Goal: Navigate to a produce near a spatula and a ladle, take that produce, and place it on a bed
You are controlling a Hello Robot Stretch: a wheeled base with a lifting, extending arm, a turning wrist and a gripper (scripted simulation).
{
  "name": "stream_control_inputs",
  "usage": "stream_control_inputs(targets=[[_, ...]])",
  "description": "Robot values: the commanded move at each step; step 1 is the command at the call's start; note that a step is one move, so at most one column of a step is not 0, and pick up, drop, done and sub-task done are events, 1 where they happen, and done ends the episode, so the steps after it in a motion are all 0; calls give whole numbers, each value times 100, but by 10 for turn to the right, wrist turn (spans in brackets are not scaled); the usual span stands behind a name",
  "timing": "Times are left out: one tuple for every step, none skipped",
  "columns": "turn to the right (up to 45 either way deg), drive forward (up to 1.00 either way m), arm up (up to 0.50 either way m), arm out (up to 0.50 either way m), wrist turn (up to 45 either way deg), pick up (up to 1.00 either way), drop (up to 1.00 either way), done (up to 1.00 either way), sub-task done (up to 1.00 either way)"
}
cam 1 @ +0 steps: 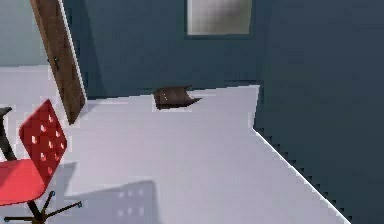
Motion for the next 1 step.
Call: stream_control_inputs(targets=[[300, 0, 0, 0, 0, 0, 0, 0, 0]])
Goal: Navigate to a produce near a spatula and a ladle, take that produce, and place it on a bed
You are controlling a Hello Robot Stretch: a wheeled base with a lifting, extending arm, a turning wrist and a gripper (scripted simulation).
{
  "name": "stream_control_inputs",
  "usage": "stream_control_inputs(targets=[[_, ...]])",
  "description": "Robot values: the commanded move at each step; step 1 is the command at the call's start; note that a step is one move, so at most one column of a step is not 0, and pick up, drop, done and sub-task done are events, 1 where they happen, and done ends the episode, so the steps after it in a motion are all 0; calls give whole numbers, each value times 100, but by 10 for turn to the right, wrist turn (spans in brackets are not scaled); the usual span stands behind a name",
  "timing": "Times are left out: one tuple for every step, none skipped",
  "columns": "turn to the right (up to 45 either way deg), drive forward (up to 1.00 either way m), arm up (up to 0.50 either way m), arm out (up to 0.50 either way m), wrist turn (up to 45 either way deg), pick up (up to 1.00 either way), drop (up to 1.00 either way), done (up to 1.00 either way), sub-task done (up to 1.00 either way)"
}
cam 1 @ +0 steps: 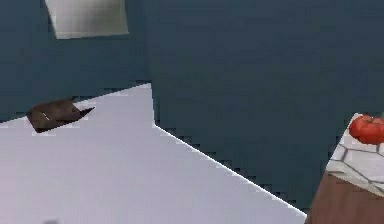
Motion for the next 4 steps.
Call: stream_control_inputs(targets=[[0, 25, 0, 0, 0, 0, 0, 0, 0], [450, 0, 0, 0, 0, 0, 0, 0, 0], [-300, 0, 0, 0, 0, 0, 0, 0, 0], [0, 10, 0, 0, 0, 0, 0, 0, 0]])
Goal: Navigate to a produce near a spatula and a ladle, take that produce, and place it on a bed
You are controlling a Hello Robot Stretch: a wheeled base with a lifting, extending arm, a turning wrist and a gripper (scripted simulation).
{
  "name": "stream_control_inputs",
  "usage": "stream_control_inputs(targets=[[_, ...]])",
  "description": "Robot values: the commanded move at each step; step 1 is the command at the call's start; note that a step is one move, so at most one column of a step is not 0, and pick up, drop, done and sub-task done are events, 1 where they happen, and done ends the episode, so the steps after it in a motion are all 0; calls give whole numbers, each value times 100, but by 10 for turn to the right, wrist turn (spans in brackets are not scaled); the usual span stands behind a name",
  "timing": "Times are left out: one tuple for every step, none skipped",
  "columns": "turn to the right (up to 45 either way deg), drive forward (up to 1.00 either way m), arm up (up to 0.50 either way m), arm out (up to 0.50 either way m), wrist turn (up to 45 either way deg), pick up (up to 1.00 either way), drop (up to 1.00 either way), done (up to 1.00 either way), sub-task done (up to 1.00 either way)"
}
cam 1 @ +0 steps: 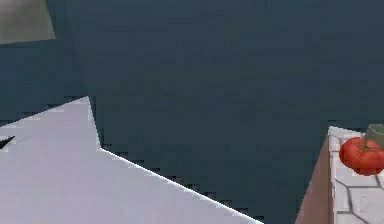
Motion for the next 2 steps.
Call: stream_control_inputs(targets=[[-420, 0, 0, 0, 0, 0, 0, 0, 0], [0, 0, 50, 0, 0, 0, 0, 0, 0]])
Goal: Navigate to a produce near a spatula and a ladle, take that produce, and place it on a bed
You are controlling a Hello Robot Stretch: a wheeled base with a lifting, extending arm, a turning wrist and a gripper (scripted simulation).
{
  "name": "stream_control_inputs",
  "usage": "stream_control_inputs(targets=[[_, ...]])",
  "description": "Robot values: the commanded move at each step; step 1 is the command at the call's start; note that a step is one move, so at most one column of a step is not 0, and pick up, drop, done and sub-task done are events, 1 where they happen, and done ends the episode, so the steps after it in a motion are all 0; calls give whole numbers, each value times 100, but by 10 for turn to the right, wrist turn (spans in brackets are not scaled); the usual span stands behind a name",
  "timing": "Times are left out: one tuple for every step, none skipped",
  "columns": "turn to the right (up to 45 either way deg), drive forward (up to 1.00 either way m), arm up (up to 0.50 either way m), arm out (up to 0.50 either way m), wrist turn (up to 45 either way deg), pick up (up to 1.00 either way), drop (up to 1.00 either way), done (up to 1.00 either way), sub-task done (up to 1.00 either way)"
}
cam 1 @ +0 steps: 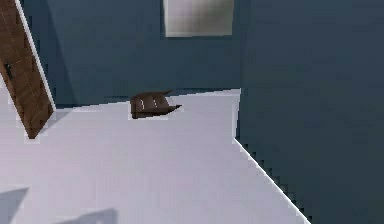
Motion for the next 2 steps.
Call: stream_control_inputs(targets=[[0, 0, 38, 0, 0, 0, 0, 0, 0], [0, 0, 0, 48, 0, 0, 0, 0, 0]])
